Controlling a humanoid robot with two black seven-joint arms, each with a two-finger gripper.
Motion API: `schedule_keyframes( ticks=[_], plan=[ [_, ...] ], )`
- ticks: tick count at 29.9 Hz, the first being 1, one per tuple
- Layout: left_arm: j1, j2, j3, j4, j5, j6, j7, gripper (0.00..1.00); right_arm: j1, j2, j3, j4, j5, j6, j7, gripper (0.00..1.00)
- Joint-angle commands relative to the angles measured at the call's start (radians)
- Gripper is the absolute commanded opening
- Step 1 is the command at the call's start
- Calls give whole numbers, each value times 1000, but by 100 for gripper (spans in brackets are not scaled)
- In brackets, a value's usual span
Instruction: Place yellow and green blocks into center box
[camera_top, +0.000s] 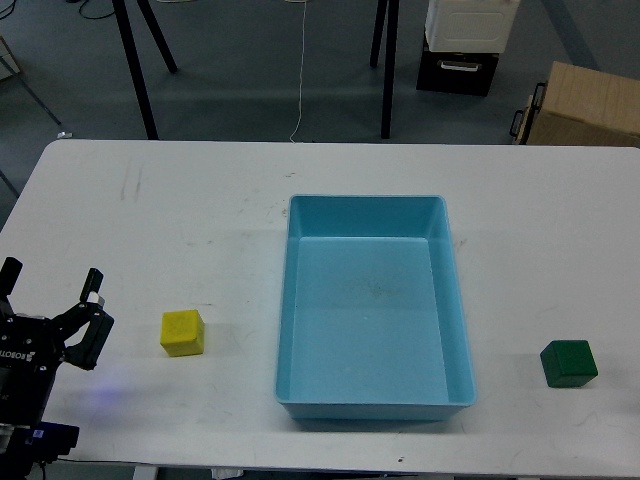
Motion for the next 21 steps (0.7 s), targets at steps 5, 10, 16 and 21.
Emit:
schedule_keyframes(
  ticks=[5, 10, 16, 21],
  plan=[
    [2, 1, -1, 0, 0, 0, -3, 100, 16, 24, -16, -7, 58, 2, -18, 100],
    [-9, 1, -9, 3, -2, 0, -4, 100, 18, -71, -16, -7, 49, 2, -89, 100],
    [-36, -9, -13, 31, -9, 0, -6, 100, 128, -395, -94, -12, -59, -174, -276, 100],
    [-52, -11, -1, 32, -8, 0, -6, 100, 337, -585, -281, -47, -276, -260, -350, 100]
  ],
)
